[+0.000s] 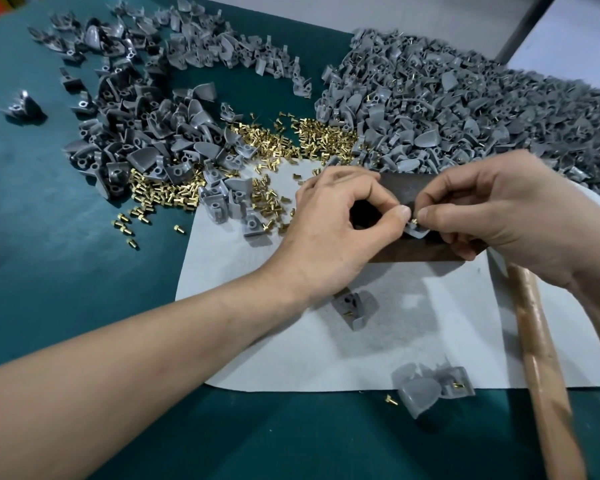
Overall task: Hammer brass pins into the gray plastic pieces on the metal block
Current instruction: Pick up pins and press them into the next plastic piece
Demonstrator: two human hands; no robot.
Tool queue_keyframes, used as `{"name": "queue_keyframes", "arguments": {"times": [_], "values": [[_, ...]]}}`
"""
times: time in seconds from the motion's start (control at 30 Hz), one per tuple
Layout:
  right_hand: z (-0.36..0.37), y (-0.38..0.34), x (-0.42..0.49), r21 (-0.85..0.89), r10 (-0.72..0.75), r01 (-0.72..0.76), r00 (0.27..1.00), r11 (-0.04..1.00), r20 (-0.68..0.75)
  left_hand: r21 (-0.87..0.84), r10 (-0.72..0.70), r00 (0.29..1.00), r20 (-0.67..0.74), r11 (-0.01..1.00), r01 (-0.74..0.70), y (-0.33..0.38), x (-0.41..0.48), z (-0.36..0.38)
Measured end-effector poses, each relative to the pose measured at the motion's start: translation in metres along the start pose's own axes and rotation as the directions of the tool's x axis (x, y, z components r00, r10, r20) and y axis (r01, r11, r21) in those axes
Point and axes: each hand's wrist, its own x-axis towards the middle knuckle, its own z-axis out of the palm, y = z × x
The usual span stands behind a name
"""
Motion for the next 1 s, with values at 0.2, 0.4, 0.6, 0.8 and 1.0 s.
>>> {"name": "queue_keyframes", "arguments": {"times": [0.2,0.4,0.6,0.8,1.0], "values": [[0.0,0.003,0.001,-0.008,-0.015,0.016,1.0,1.0,0.01,-0.001,0.011,1.0,-0.001,1.0,-0.011,-0.001,0.0,0.0],[0.001,0.009,-0.001,0.029,-0.072,0.072,0.997,0.997,-0.01,0.008,0.038,0.999,-0.01,0.999,-0.038,0.0,0.0,0.001],[0.003,0.011,-0.001,0.03,-0.119,0.12,0.993,0.992,-0.024,0.023,0.055,0.998,-0.012,0.998,-0.054,0.0,0.0,0.001],[0.002,0.011,-0.001,0.034,-0.13,0.131,0.991,0.991,-0.025,0.023,0.051,0.999,-0.009,0.998,-0.051,0.0,0.001,0.001],[0.0,0.012,0.002,0.055,-0.07,0.07,0.998,0.996,-0.011,0.011,0.029,1.0,-0.007,1.0,-0.029,0.001,0.0,0.0]]}}
